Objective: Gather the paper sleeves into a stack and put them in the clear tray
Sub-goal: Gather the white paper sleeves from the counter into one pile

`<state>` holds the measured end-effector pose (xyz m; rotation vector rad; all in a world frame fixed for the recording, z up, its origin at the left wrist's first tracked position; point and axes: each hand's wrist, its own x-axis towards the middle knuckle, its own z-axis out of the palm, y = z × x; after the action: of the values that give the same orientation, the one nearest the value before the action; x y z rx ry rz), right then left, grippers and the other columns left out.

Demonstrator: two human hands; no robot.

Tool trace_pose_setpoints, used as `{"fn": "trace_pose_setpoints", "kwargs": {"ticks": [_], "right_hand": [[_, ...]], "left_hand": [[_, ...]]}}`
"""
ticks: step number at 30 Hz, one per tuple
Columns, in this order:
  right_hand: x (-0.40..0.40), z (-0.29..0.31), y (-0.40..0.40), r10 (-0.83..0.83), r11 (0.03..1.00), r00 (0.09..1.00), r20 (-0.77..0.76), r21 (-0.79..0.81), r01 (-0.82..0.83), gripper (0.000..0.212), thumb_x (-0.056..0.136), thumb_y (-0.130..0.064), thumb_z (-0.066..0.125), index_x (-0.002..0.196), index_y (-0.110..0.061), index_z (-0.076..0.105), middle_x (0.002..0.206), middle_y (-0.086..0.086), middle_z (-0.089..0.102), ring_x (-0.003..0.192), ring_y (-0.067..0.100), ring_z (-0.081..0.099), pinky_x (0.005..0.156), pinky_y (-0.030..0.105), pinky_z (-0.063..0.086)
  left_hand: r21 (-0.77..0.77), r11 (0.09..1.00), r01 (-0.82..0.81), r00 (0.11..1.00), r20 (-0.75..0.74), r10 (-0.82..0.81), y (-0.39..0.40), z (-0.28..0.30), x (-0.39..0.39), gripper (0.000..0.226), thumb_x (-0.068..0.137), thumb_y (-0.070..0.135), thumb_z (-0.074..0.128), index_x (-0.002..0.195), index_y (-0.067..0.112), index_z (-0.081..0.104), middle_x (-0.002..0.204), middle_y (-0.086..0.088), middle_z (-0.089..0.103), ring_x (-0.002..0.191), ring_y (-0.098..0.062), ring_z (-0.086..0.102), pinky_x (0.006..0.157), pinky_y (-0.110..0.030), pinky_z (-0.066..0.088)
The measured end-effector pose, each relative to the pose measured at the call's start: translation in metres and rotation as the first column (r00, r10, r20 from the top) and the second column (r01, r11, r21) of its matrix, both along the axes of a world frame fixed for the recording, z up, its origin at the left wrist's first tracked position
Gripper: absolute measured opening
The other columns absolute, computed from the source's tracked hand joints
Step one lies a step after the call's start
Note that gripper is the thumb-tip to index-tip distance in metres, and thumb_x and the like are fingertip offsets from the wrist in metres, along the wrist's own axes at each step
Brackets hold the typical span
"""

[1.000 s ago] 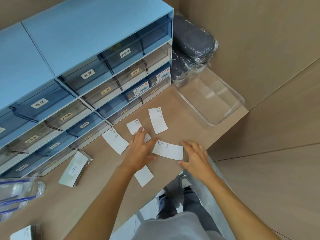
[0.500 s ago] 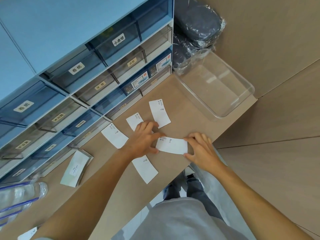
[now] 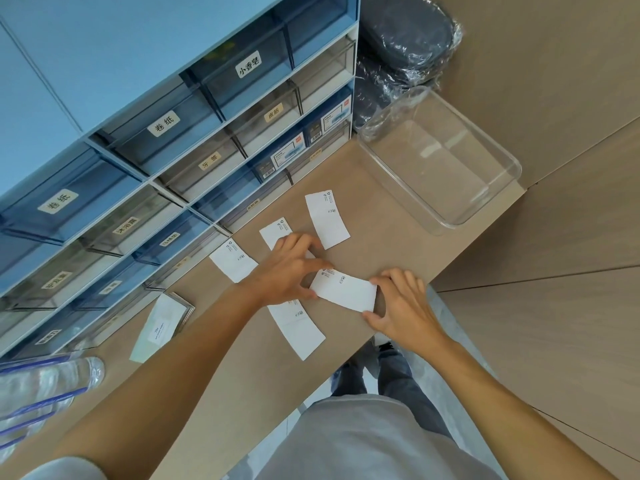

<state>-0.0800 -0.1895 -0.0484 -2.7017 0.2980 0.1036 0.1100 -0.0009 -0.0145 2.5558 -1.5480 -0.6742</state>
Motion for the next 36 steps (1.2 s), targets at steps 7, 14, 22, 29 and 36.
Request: {"fn": "trace_pose_setpoints", "kwargs": {"ticks": [7,14,22,29,36], "right_hand": [[-0.008,0.003,0.065,-0.057,0.998,0.998,0.027,0.018,0.057,0.057,0.07,-0.05,0.063,0.11,-0.01,0.061,0.107,0.004,0.056,0.099,0.026,0.049,0.084,0.04,0.04],[-0.011,0.0,0.123,-0.113,0.992,0.993,0.042,-0.047,0.115,0.051,0.065,-0.05,0.067,0.096,-0.01,0.061,0.098,0.006,0.057,0.089,0.028,0.052,0.079,0.041,0.04],[-0.009,-0.002,0.15,-0.179,0.973,0.984,-0.016,-0.152,0.175,0.046,0.065,-0.047,0.07,0.089,-0.01,0.059,0.091,0.007,0.056,0.083,0.029,0.05,0.075,0.043,0.04],[-0.012,-0.003,0.152,-0.205,0.964,0.979,-0.02,-0.177,0.198,0.048,0.066,-0.049,0.071,0.092,-0.01,0.059,0.095,0.008,0.057,0.083,0.03,0.049,0.074,0.043,0.04],[-0.016,-0.003,0.151,-0.217,0.963,0.976,-0.01,-0.166,0.213,0.052,0.062,-0.05,0.076,0.094,-0.011,0.06,0.097,0.007,0.059,0.085,0.029,0.05,0.075,0.042,0.039]], "left_hand": [[0.121,0.991,0.056,0.994,-0.1,-0.044,0.037,0.008,0.009,0.059,0.078,0.036,0.077,0.132,0.04,0.053,0.142,0.002,0.027,0.136,-0.023,0.015,0.112,-0.039,0.025],[0.141,0.98,0.141,0.989,-0.065,-0.133,0.067,0.01,0.018,0.063,0.075,0.032,0.078,0.13,0.045,0.05,0.138,0.003,0.03,0.129,-0.023,0.025,0.107,-0.035,0.029],[0.105,0.979,0.176,0.982,-0.086,-0.167,0.073,0.007,0.019,0.063,0.079,0.023,0.076,0.13,0.046,0.049,0.137,0.002,0.031,0.127,-0.022,0.025,0.104,-0.035,0.03],[0.097,0.983,0.156,0.984,-0.106,-0.145,0.072,0.002,0.021,0.07,0.072,0.022,0.08,0.13,0.047,0.049,0.134,0.001,0.032,0.126,-0.023,0.029,0.105,-0.037,0.032],[0.073,0.988,0.138,0.985,-0.116,-0.129,0.073,-0.002,0.018,0.067,0.071,0.024,0.081,0.127,0.045,0.053,0.134,0.001,0.032,0.126,-0.023,0.029,0.105,-0.035,0.03]]}}
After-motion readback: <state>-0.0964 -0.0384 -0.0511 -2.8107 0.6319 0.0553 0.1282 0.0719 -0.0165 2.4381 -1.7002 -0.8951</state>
